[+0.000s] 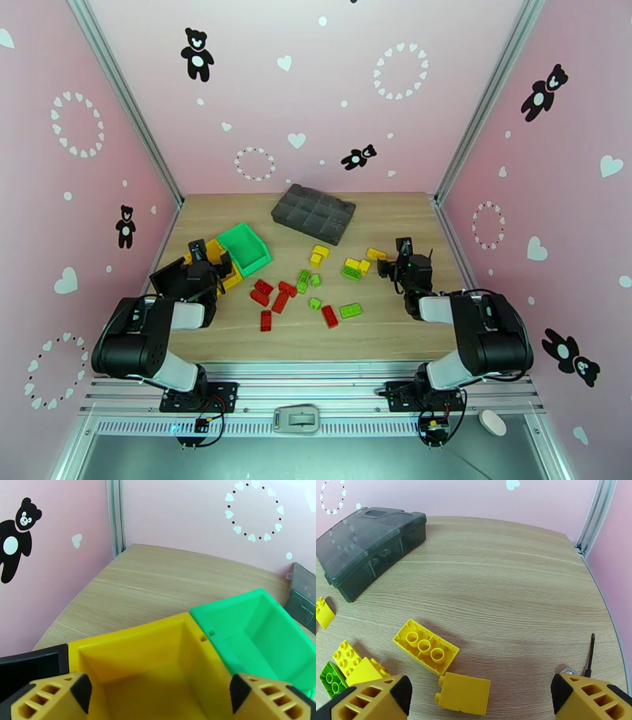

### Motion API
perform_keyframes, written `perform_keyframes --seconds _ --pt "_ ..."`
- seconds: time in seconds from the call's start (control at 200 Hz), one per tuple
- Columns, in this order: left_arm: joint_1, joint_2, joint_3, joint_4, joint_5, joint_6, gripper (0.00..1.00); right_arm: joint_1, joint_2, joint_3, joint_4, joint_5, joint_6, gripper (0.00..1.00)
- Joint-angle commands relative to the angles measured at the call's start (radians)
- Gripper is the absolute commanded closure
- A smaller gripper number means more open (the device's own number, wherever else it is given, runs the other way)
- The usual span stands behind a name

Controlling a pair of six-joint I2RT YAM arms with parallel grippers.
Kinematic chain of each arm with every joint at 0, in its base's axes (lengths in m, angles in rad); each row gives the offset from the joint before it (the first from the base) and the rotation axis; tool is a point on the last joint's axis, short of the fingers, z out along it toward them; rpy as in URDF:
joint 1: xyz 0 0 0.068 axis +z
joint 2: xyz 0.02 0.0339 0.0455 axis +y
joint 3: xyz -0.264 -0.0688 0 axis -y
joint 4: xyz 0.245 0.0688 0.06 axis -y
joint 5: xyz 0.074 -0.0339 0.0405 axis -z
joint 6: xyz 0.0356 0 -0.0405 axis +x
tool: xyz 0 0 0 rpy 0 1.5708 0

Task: Sort the legos into containers by color

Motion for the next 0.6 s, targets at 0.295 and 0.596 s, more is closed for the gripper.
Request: perform_keyframes --seconds 0.295,0.596 --pt "-0.002 -0.01 0.002 0.006 0.005 0.003 0.02 -0.005 -0.002 0.015 -0.017 -0.011 -0.001 0.01" --pt "-0.003 -0.01 0.002 0.008 0.004 0.003 0.02 -0.005 -0.006 0.013 -0.014 -0.01 -0.001 0.01"
